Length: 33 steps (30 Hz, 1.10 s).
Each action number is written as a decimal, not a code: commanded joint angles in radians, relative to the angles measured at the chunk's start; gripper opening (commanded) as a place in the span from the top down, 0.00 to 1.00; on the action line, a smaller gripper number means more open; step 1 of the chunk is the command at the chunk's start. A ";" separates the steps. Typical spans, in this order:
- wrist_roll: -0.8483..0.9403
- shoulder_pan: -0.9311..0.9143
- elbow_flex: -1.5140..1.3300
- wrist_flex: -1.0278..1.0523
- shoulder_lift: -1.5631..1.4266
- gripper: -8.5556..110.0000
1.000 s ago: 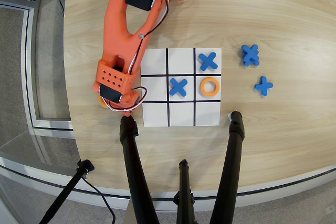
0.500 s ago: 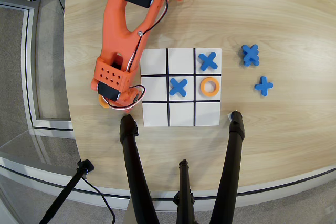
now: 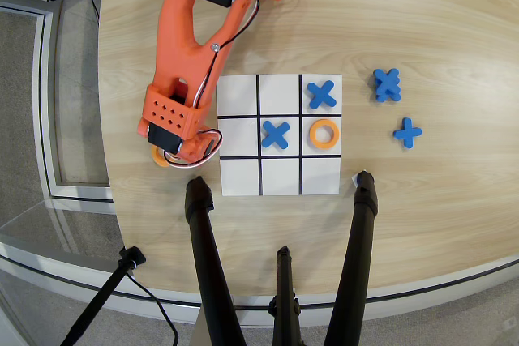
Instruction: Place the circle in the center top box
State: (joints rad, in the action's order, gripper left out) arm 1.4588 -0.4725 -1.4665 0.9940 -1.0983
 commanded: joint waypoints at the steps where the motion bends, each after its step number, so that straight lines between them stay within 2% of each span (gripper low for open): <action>1: 0.012 0.000 -0.040 0.021 -0.012 0.81; 16: 0.021 -0.008 -0.160 -0.009 -0.089 0.81; 25: 0.021 -0.011 -0.189 -0.034 -0.106 0.92; 33: 0.034 -0.011 -0.209 -0.044 -0.114 0.93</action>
State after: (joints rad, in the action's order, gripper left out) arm 1.4849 -0.4694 -1.6460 0.9541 -1.2088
